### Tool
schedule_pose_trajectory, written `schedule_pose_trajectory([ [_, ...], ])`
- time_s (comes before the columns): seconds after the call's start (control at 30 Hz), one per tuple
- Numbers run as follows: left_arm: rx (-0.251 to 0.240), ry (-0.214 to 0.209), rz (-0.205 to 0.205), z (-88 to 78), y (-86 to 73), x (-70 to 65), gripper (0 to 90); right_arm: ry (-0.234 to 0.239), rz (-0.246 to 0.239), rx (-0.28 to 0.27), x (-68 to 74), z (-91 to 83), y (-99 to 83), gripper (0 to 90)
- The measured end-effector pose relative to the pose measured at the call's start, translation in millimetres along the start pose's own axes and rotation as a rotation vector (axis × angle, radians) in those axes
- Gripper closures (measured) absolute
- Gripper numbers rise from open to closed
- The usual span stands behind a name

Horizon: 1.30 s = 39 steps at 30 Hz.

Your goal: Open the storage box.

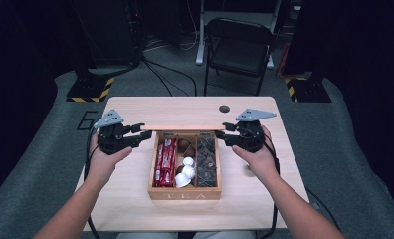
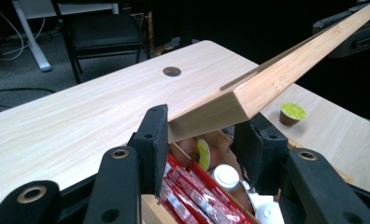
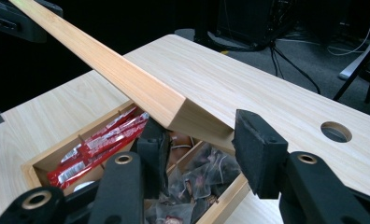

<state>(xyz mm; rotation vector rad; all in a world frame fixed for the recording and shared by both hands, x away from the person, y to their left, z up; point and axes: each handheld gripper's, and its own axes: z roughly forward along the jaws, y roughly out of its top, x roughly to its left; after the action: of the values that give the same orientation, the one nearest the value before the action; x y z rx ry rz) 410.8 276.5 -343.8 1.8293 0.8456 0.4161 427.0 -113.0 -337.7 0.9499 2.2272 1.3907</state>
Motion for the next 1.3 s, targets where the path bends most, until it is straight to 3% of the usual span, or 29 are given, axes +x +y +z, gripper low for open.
schedule_pose_trajectory([
  [0.2, 0.012, -0.021, 0.005, -5.4, -15.4, -6.2, 55.5, -0.006, -0.031, 0.005, 10.4, -4.6, -14.0, 55.7],
  [0.47, 0.007, -0.017, -0.005, -8.9, -31.8, -14.9, 55.5, -0.009, -0.049, 0.016, 19.1, -7.8, -30.2, 55.2],
  [1.3, 0.029, -0.03, -0.031, -12.6, -60.4, -25.9, 55.8, 0.011, -0.035, 0.03, 28.9, -10.6, -59.7, 54.6],
])
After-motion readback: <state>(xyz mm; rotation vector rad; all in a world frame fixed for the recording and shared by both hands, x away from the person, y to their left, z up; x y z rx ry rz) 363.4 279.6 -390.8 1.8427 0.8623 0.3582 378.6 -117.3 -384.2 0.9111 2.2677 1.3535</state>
